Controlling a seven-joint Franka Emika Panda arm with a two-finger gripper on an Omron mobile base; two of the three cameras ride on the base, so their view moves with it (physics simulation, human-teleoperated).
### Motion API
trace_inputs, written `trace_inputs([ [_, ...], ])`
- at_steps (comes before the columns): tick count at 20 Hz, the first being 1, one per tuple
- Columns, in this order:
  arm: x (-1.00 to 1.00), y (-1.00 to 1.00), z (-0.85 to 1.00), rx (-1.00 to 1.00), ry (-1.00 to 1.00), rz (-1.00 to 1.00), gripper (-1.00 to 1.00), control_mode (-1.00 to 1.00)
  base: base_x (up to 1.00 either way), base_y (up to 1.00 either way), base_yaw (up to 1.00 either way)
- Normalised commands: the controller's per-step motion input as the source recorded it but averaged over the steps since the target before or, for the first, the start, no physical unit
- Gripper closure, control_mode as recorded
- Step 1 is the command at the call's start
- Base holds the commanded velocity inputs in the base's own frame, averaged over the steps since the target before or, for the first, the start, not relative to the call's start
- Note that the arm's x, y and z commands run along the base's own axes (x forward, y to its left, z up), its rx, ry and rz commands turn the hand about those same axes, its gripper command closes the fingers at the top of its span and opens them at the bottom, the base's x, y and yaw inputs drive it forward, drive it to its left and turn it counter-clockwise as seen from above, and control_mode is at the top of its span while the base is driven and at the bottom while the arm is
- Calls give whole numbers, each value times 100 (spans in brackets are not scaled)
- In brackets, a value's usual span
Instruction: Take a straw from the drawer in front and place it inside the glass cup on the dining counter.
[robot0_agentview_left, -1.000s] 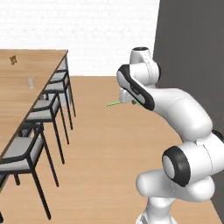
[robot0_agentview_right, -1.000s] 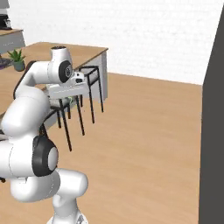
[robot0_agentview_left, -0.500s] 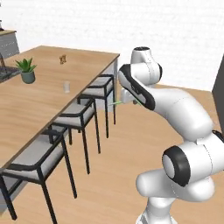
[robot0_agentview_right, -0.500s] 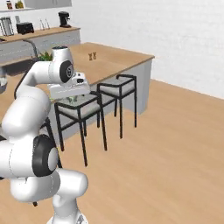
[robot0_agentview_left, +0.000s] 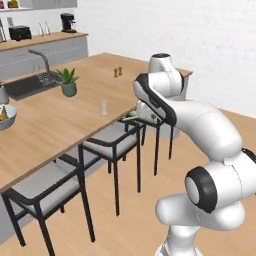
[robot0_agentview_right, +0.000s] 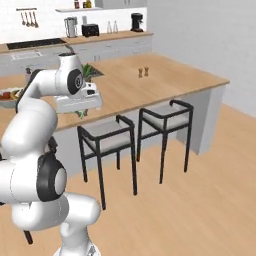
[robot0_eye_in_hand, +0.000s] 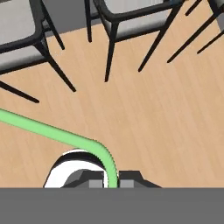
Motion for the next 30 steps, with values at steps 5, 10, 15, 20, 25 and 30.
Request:
trace_inputs([
  [5,0,0,0,0,0,0,100,100,83,-80,52],
  [10,0,0,0,0,0,0,100,100,82,-78,52],
  [15,0,0,0,0,0,0,100,100,88,-64,48],
  [20,0,0,0,0,0,0,100,100,97,-39,41],
  [25,0,0,0,0,0,0,100,100,99,0,22],
  [30,0,0,0,0,0,0,100,100,100,0,7],
])
